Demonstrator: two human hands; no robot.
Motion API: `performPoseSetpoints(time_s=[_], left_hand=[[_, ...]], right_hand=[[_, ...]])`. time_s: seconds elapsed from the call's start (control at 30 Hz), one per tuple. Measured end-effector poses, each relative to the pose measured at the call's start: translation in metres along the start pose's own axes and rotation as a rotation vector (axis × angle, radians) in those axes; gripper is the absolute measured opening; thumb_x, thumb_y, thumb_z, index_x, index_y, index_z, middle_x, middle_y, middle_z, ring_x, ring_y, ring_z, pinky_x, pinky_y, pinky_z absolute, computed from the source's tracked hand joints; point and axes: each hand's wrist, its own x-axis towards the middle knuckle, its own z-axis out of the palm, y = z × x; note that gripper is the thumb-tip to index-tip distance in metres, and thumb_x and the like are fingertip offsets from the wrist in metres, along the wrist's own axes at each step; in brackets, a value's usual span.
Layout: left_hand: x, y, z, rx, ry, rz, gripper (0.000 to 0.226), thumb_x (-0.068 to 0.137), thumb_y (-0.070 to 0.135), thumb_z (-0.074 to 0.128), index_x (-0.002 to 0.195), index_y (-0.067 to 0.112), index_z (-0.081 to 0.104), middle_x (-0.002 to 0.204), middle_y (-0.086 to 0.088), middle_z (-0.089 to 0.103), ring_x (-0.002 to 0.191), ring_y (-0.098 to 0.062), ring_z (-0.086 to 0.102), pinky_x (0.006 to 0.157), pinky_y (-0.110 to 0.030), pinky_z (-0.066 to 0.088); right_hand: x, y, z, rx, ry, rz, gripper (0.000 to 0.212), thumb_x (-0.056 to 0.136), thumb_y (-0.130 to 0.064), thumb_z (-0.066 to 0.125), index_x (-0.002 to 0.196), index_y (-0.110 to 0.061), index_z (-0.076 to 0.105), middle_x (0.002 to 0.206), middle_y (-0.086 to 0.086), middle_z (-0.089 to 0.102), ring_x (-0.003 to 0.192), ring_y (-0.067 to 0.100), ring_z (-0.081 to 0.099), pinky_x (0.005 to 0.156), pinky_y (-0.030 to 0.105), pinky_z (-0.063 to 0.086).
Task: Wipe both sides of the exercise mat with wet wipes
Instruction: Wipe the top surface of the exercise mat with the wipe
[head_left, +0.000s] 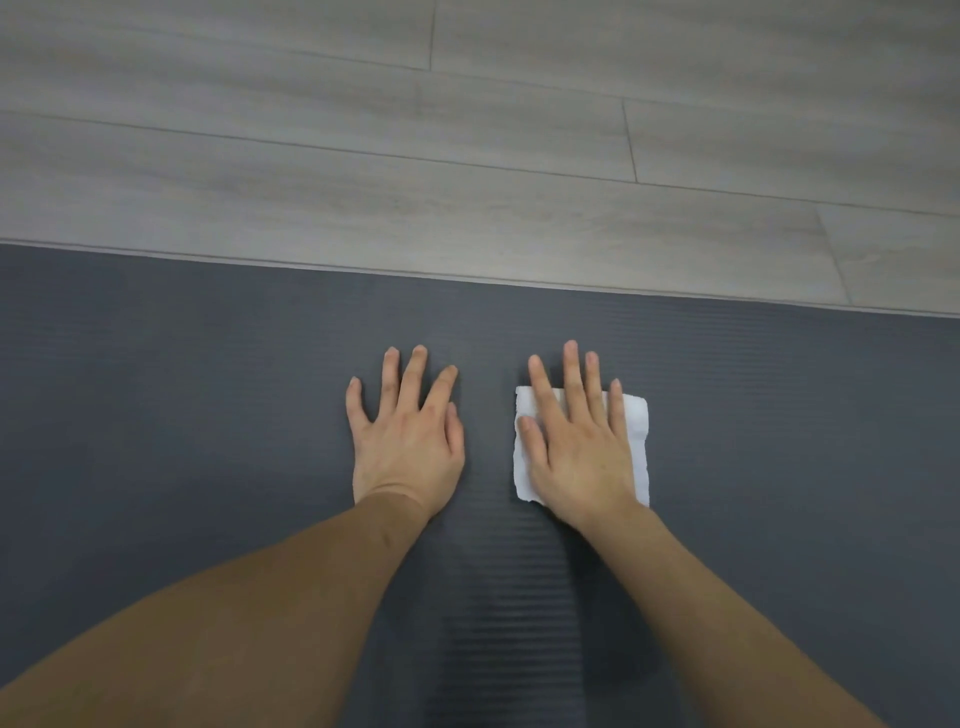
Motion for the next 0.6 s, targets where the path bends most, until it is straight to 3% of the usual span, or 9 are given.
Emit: performPoseSetpoints(time_s=[0.27, 0.43, 0.53, 0.6], left_hand=[[0.0, 0.001, -0.002, -0.004, -0.009, -0.009, 0.05, 0.103, 0.04, 0.026, 0.15, 0.036, 0.039, 0.167, 0.003, 0.022, 0.157, -0.023, 0.005, 0.121, -0.06, 0.006], [-0.001, 0.001, -0.002, -0.012, 0.002, -0.009, 0.049, 0.103, 0.04, 0.027, 0.15, 0.035, 0.04, 0.167, 0.002, 0.023, 0.157, -0.023, 0.007, 0.121, -0.061, 0.007], [-0.001, 0.002, -0.002, -0.017, 0.004, -0.007, 0.049, 0.103, 0.039, 0.028, 0.15, 0.034, 0.04, 0.167, 0.002, 0.023, 0.157, -0.023, 0.007, 0.121, -0.061, 0.007], [0.0, 0.001, -0.001, -0.018, 0.007, -0.007, 0.049, 0.103, 0.039, 0.028, 0.15, 0.034, 0.041, 0.167, 0.002, 0.023, 0.156, -0.023, 0.007, 0.121, -0.061, 0.007]], right_hand=[[-0.078, -0.002, 0.012, -0.017, -0.046, 0.024, 0.061, 0.108, -0.049, 0.012, 0.165, -0.033, -0.002, 0.172, 0.007, -0.017, 0.158, 0.028, -0.018, 0.127, 0.059, 0.003], [-0.105, 0.0, 0.005, -0.03, -0.068, -0.096, 0.061, 0.109, -0.049, 0.016, 0.165, -0.034, -0.002, 0.172, 0.005, -0.019, 0.158, 0.027, -0.019, 0.127, 0.057, 0.001], [-0.109, -0.002, -0.003, -0.001, 0.03, -0.051, 0.061, 0.107, -0.048, 0.028, 0.165, -0.031, 0.018, 0.174, 0.006, 0.001, 0.16, 0.025, -0.004, 0.128, 0.053, 0.005], [-0.111, -0.007, -0.004, 0.048, 0.151, 0.013, 0.053, 0.104, -0.042, 0.038, 0.152, -0.024, 0.049, 0.165, 0.011, 0.033, 0.156, 0.028, 0.025, 0.123, 0.053, 0.026]])
